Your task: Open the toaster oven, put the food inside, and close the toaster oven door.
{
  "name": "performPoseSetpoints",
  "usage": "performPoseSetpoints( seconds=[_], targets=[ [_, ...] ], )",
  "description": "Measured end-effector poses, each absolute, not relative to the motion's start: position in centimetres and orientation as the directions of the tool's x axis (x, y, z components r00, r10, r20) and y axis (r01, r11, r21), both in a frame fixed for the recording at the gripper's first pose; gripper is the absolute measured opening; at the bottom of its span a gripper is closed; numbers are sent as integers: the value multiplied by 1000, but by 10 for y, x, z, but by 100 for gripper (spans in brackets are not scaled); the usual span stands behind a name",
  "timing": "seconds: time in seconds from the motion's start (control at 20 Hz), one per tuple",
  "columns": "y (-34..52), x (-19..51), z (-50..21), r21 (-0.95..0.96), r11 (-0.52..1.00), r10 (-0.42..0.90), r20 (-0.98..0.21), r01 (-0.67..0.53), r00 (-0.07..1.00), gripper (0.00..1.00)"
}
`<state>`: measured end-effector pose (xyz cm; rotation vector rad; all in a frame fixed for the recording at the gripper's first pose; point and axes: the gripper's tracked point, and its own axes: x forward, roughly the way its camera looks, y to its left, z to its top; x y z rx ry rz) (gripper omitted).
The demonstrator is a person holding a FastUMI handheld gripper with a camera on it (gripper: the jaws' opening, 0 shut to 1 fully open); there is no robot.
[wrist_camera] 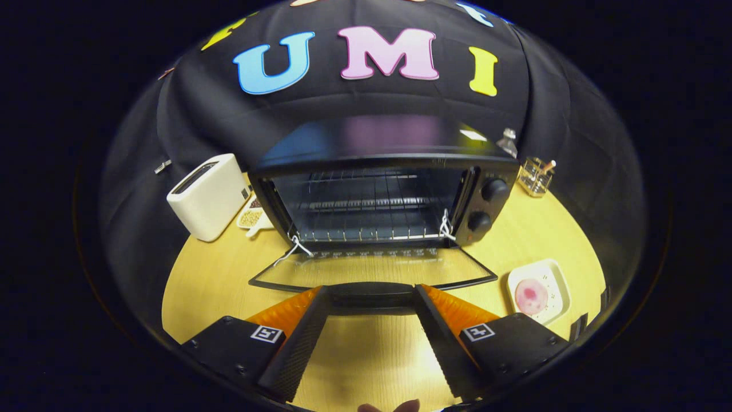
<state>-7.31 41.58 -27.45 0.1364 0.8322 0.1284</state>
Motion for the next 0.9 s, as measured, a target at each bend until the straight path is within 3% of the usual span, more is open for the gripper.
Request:
performPoseSetpoints(
  seconds=[0.25, 0.55, 0.7, 0.9],
  targets=[
    [402, -93, -317, 149, 987, 155, -798, -58, 583, 98],
    [397, -98, -304, 144, 980, 198, -770, -137, 607, 100],
    [386, -85, -266, 163, 972, 236, -698, -171, 676, 100],
    [348, -59, -182, 109, 971, 237, -517, -212, 823, 100]
  ],
)
